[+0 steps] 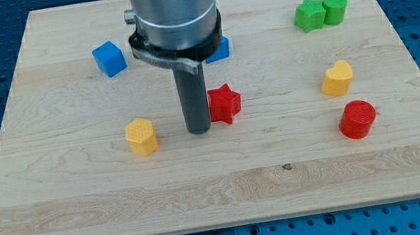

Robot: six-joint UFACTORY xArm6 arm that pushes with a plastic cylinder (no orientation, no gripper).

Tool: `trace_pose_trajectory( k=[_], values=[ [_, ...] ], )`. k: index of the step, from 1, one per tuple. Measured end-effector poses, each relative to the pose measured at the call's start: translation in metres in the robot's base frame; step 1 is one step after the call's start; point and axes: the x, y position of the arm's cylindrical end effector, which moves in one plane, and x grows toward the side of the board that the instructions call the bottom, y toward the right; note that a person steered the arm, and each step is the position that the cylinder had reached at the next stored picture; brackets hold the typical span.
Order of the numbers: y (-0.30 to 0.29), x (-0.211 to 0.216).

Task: Push the red star below the green star

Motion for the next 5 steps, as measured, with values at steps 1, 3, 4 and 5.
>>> trace_pose_trajectory(
  k=[1,3,4,5],
  values=[
    [0.009,0.007],
    [0.029,-0.054],
    [0.048,-0.062],
    [0.054,-0.062]
  ],
)
